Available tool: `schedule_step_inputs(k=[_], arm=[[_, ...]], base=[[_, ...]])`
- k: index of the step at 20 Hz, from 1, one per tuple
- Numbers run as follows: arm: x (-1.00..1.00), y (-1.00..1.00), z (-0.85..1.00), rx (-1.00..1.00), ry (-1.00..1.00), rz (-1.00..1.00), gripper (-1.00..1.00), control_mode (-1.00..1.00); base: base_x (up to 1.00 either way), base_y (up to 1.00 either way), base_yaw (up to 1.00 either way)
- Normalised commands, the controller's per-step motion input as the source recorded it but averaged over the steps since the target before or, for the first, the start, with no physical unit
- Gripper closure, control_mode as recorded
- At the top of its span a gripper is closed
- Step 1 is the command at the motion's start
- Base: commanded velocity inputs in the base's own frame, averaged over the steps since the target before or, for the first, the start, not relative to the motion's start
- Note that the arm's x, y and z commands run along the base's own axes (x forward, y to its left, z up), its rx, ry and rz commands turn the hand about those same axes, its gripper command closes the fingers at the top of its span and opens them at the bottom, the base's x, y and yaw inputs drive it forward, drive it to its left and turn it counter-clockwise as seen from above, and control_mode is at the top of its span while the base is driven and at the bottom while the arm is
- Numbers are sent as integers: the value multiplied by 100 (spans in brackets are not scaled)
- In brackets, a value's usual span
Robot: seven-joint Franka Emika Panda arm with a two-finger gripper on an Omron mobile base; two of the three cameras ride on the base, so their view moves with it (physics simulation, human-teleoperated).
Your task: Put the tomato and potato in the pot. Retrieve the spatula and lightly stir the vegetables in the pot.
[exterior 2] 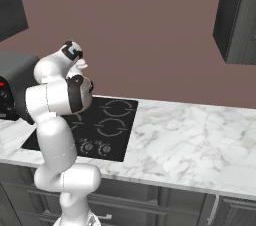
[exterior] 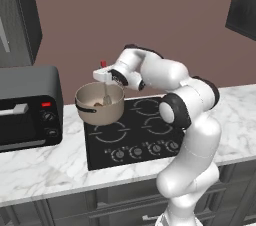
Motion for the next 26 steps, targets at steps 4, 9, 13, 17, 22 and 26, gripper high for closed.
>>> schedule_step_inputs(k=[4,9,13,17,22,26], arm=[[43,27,0,10,-13,0,100,-100],[52,28,-16,14,0,-1,100,-100],[8,6,-13,13,0,0,100,-100],[2,13,-16,9,-1,0,100,-100],[0,-3,-16,0,-2,0,100,-100],[0,-43,-13,-4,0,0,100,-100]], base=[[0,0,0],[0,0,0],[0,0,0],[0,0,0],[0,0,0],[0,0,0]])
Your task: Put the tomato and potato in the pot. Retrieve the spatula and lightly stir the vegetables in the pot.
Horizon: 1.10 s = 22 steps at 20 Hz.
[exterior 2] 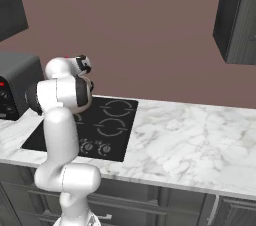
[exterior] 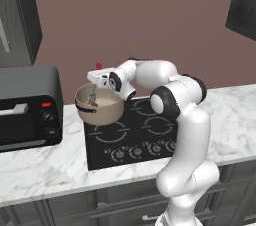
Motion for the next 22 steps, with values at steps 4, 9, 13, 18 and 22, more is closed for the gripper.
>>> schedule_step_inputs(k=[4,9,13,18,22], arm=[[-4,-50,-11,-14,0,-1,100,-100],[-12,-50,-11,-18,4,-1,100,-100],[-34,-50,-8,-17,4,0,100,-100],[-48,-21,0,-20,10,0,100,-100],[-18,10,0,-20,18,1,100,-100]], base=[[0,0,0],[0,0,0],[0,0,0],[0,0,0],[0,0,0]])
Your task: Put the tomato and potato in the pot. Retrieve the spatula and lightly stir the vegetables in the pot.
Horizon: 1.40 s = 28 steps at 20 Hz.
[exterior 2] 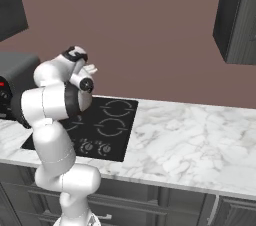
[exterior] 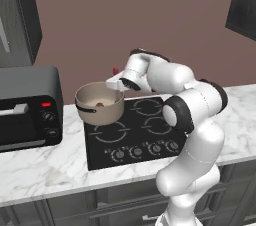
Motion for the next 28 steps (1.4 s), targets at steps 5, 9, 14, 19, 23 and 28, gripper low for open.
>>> schedule_step_inputs(k=[5,9,14,19,23,28], arm=[[0,6,-16,3,23,10,100,-100],[-10,16,-31,24,7,13,100,-100],[-1,48,-18,32,0,17,100,-100],[9,50,-29,22,-19,12,100,-100],[16,13,-32,6,-42,3,100,-100],[-23,-26,-63,-6,-25,0,100,-100]], base=[[0,0,0],[0,0,0],[0,0,0],[0,0,0],[0,0,0],[0,0,0]])
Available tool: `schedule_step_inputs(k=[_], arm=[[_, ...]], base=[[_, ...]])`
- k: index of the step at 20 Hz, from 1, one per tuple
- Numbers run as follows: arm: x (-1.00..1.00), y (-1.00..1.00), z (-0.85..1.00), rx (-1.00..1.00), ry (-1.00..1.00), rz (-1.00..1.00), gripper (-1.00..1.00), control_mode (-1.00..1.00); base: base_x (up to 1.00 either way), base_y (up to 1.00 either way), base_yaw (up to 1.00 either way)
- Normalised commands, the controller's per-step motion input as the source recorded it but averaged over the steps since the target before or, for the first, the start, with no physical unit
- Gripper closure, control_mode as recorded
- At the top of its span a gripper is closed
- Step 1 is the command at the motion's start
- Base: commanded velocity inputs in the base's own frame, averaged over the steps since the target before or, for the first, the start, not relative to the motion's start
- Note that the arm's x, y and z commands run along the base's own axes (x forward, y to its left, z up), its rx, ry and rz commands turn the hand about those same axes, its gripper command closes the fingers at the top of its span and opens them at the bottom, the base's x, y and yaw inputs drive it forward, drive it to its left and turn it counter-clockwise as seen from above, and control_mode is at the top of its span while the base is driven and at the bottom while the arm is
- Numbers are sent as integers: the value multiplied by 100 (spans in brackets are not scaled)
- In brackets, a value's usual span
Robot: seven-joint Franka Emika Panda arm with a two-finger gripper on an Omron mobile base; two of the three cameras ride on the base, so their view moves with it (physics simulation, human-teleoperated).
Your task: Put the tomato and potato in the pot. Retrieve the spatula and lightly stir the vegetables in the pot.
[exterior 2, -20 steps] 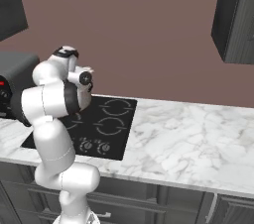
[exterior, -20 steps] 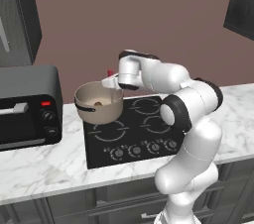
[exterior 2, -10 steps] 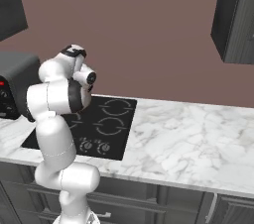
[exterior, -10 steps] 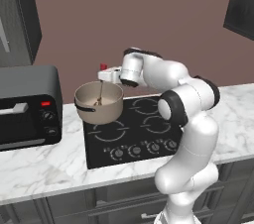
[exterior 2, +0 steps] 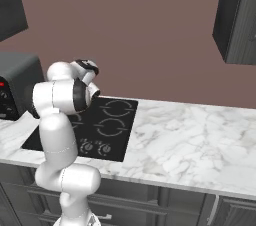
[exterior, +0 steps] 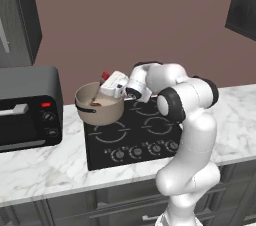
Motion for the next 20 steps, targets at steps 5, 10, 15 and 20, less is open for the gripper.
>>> schedule_step_inputs(k=[5,10,15,20], arm=[[-3,-14,-38,-10,0,0,100,-100],[-36,-40,29,-2,15,-2,100,-100],[-40,-28,69,0,18,-4,100,-100],[-3,0,79,0,1,-1,100,-100]], base=[[0,0,0],[0,0,0],[0,0,0],[0,0,0]])
